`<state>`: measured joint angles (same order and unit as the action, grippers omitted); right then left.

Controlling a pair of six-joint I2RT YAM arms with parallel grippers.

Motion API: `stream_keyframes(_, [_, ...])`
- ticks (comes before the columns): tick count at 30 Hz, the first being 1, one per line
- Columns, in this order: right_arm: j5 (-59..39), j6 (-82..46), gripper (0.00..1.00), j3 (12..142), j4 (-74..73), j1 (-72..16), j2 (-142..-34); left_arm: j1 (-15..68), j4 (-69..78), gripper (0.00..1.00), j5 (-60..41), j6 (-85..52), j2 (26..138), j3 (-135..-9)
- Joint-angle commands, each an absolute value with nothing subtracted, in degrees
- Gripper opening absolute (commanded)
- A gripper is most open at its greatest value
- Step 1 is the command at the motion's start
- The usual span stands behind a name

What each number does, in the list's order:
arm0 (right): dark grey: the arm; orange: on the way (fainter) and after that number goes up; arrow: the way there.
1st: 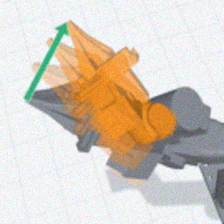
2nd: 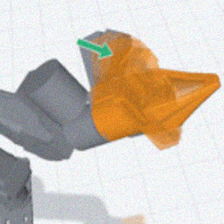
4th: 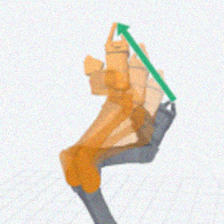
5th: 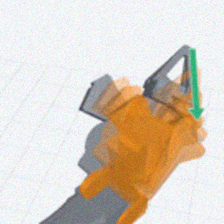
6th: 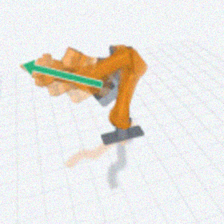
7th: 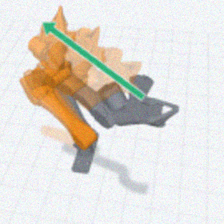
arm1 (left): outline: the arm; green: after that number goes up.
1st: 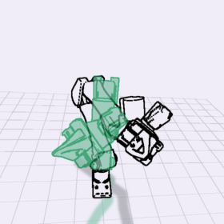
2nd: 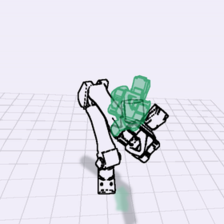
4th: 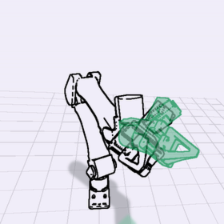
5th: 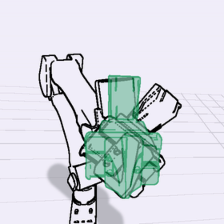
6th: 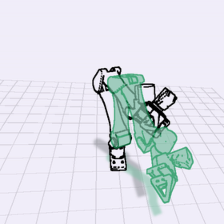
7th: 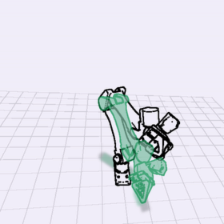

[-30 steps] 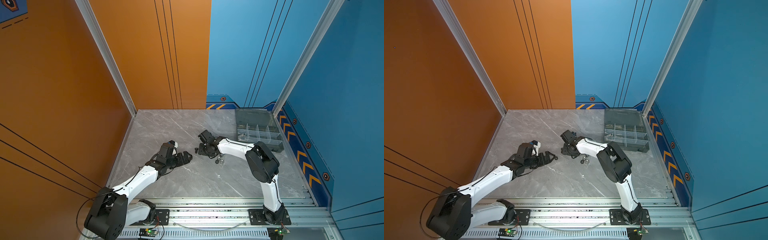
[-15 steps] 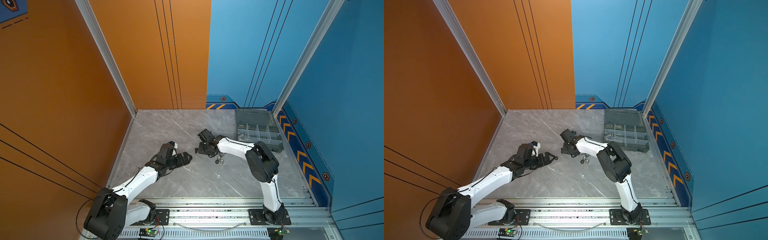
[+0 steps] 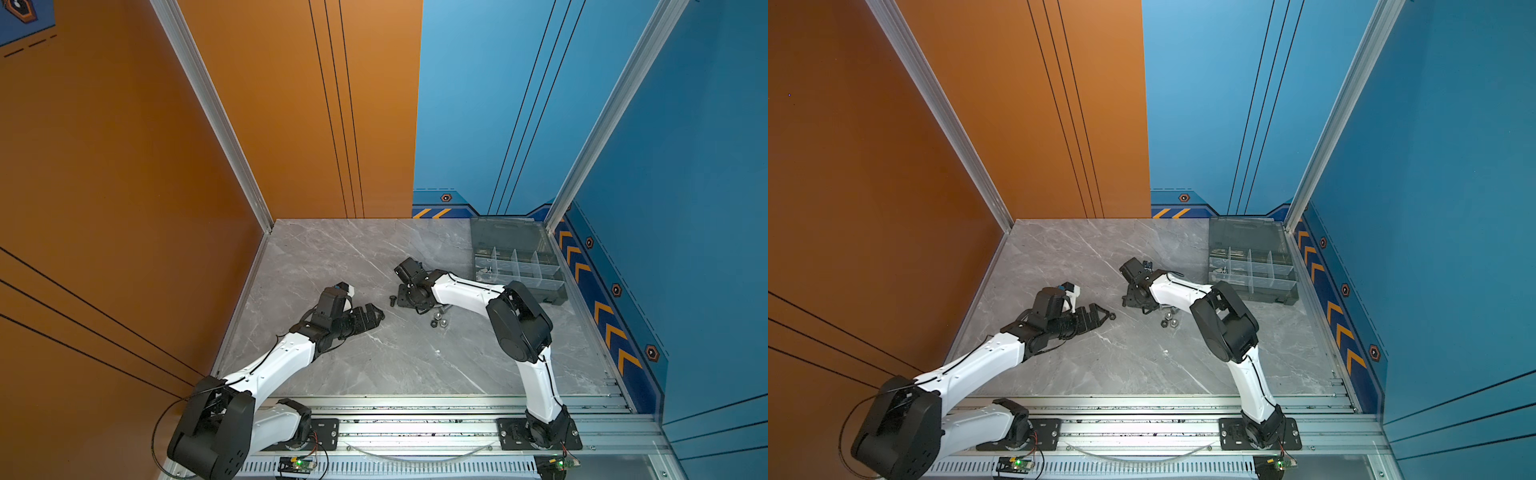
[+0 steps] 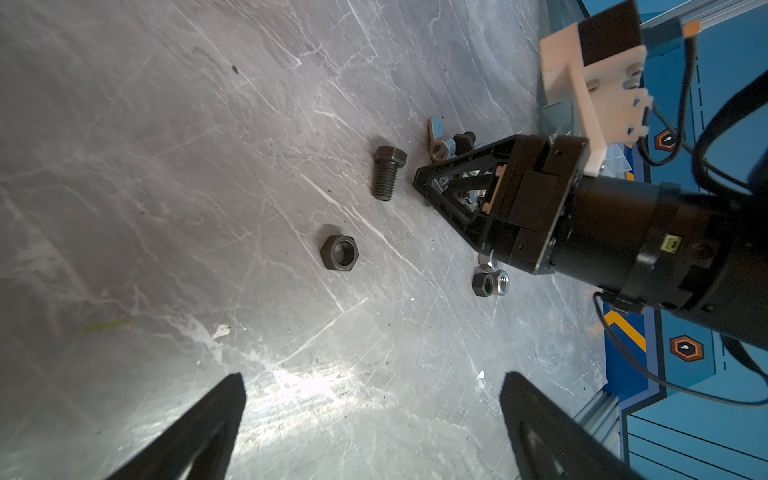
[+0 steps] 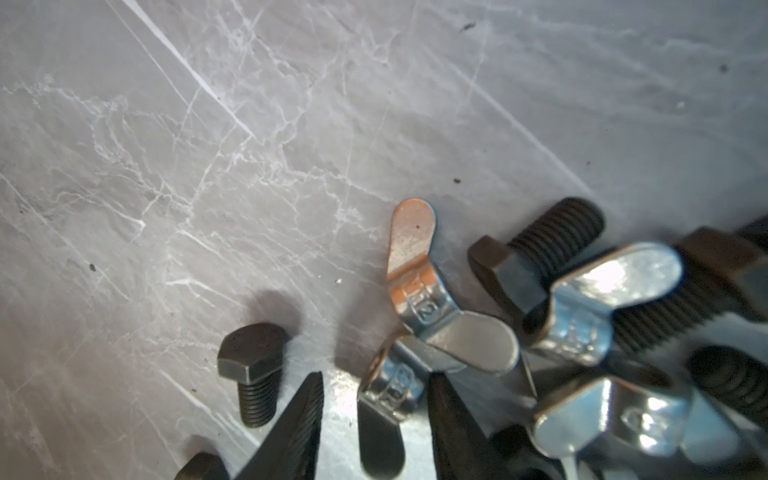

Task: Sort the screws and nuts into containers
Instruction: 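Lower the right gripper and close it on a silver wing nut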

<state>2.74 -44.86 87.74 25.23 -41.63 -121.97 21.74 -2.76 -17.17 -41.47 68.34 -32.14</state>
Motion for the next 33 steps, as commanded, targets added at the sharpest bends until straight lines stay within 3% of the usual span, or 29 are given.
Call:
stream_keyframes(1, [5.0,-43.9,0.42,88.6,28.5,-41.1,-124.7,21.4,-2.7,0.98,-18.4,-40.9,68.3,-31.7])
stream_keyframes(15, [4.6,-42.0,0.22,89.4,29.4,-41.1,-125.7,21.3,-2.8,0.98,-18.4,-41.0,68.2,-31.8])
stream_keyframes(21, [2.5,-39.3,0.00,87.7,27.3,-41.0,-123.9,21.3,-2.7,0.98,-18.5,-41.1,68.2,-31.7])
stream_keyframes(33, [-8.0,-31.1,0.00,78.6,18.8,-37.6,-109.2,21.4,-2.9,0.98,-18.3,-41.5,67.5,-31.6])
